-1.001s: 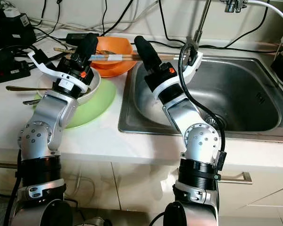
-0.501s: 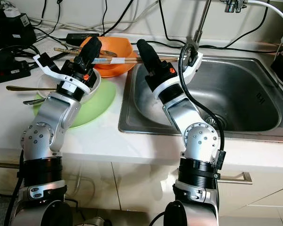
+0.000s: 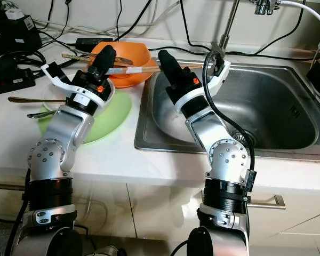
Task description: Kitchen organization
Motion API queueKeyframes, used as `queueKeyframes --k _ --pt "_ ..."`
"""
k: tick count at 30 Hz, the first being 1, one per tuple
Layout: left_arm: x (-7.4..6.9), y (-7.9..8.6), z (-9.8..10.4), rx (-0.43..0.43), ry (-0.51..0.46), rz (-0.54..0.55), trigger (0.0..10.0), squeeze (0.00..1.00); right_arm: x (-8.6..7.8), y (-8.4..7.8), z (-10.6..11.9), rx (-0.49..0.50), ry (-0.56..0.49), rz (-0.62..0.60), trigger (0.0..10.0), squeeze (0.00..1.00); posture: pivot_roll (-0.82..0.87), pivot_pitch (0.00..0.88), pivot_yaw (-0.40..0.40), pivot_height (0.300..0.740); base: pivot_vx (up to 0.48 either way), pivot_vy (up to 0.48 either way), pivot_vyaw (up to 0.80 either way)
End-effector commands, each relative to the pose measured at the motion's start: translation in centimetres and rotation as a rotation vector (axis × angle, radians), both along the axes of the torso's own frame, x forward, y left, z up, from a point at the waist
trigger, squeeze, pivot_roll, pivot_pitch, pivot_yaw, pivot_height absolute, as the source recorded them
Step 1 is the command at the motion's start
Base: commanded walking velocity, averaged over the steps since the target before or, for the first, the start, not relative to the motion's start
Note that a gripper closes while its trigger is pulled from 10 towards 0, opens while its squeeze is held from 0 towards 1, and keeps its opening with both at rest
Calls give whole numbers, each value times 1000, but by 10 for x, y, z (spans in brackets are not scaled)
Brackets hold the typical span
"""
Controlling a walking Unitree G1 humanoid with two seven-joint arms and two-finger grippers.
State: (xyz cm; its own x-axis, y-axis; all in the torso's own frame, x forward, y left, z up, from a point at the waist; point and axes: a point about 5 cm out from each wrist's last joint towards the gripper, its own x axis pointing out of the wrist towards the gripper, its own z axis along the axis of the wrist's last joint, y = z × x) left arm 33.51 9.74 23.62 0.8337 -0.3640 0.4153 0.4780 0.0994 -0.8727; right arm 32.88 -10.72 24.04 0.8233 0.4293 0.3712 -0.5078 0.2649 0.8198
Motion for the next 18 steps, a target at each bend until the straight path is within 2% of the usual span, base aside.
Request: queueKeyframes --k 1,2,3,18 --pt "0 -19 -12 56 61 -39 10000 216 -1 3 12 -8 -49 10 0 0 28 19 -1 740 0 0 0" --pt "0 -19 -12 56 61 -39 10000 216 -1 3 12 -8 -49 10 0 0 28 19 -1 740 0 0 0" --pt "0 -20 -12 57 61 -39 10000 1000 -1 3 12 -8 -48 8 0 0 28 18 0 740 0 0 0" --pt "1 -20 -12 84 63 -48 10000 1000 3 -3 15 10 -48 -59 0 0 31 15 19 740 0 0 0"
